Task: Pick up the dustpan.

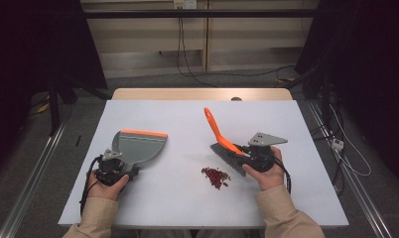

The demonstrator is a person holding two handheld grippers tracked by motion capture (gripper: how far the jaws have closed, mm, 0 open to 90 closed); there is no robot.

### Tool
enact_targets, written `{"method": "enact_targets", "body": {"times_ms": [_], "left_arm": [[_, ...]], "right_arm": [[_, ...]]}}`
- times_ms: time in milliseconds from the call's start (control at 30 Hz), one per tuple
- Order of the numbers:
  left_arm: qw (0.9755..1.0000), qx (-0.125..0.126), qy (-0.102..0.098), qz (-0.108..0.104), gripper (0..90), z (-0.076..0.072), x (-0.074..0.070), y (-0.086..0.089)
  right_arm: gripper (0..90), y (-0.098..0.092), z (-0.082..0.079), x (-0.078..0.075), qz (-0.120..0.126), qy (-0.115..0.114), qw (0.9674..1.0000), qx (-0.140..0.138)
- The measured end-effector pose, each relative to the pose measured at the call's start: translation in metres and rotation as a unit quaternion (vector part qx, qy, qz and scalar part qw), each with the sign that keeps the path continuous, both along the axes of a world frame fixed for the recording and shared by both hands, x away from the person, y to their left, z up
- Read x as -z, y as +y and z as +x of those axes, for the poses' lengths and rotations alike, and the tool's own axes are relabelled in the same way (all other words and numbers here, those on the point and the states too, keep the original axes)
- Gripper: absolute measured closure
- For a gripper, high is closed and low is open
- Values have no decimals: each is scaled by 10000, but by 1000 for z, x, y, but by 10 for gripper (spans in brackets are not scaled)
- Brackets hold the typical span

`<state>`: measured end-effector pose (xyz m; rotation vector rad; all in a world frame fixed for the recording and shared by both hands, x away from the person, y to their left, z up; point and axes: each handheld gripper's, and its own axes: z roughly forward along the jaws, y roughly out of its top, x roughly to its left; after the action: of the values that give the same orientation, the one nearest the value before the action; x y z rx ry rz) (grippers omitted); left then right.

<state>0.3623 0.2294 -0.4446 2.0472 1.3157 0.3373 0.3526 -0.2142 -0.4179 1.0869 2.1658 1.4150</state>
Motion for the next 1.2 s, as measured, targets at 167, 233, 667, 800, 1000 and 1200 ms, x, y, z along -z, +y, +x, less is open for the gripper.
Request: {"method": "enact_targets", "body": {"times_ms": [167,233,667,800,1000,1200], "left_arm": [[9999,70,83,-30,579,4,-2,3],[9999,90,37,24,581,4,-3,3],[9981,547,-239,-134,585,-1,-22,8],[9949,921,-330,-242,585,-6,-31,6],[9883,1464,-348,-254,584,-16,-37,1],[9798,1968,-244,-265,584,-25,-38,-5]], "right_arm": [[712,1,0,0,-9,6,10000,-3],[712,1,0,1,-25,-8,10000,-2],[712,-1,0,1,39,-8,10000,54],[713,-2,0,1,25,-25,10000,85],[712,-1,0,1,4,-14,9999,118],[712,-2,-1,1,5,-31,9999,139]]}}
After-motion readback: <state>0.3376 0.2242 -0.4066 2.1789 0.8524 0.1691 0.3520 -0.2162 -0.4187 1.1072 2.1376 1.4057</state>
